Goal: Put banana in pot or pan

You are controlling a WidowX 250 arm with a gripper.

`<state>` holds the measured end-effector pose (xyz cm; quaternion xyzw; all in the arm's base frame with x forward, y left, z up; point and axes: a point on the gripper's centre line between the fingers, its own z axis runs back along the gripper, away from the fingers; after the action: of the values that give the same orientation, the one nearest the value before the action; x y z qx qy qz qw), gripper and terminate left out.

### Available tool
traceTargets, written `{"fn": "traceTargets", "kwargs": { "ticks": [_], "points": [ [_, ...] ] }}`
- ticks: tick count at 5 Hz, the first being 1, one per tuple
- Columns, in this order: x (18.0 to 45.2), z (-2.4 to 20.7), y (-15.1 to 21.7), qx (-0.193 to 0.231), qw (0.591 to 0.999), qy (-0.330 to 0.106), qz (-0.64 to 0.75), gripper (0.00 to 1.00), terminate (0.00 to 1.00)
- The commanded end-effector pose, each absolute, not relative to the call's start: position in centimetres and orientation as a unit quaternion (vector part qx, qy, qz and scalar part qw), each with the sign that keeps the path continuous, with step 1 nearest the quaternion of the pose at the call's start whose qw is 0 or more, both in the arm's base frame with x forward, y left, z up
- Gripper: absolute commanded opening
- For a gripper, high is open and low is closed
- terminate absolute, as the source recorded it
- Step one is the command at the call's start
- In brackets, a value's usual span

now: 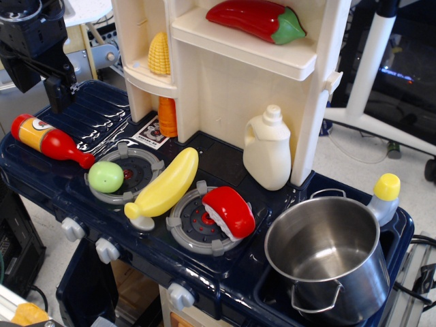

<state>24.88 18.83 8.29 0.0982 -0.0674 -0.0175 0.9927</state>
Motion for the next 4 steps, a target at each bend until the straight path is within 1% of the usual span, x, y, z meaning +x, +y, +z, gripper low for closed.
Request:
{"fn": "traceTargets", "kwargs": {
  "ticks": [1,2,3,4],
  "points": [
    [24.9,8.3,18.8,0.098,0.993,-0.067,-0.017,1.0,0.0],
    [24.9,10.0,15.0,0.122,0.99,-0.06,0.029,1.0,0.0],
    [24.9,11.5,12.0,0.157,0.985,-0.069,0.021,1.0,0.0],
    [25.2,11.8,9.1,0.126,0.989,-0.073,0.034,1.0,0.0]
  ]
}}
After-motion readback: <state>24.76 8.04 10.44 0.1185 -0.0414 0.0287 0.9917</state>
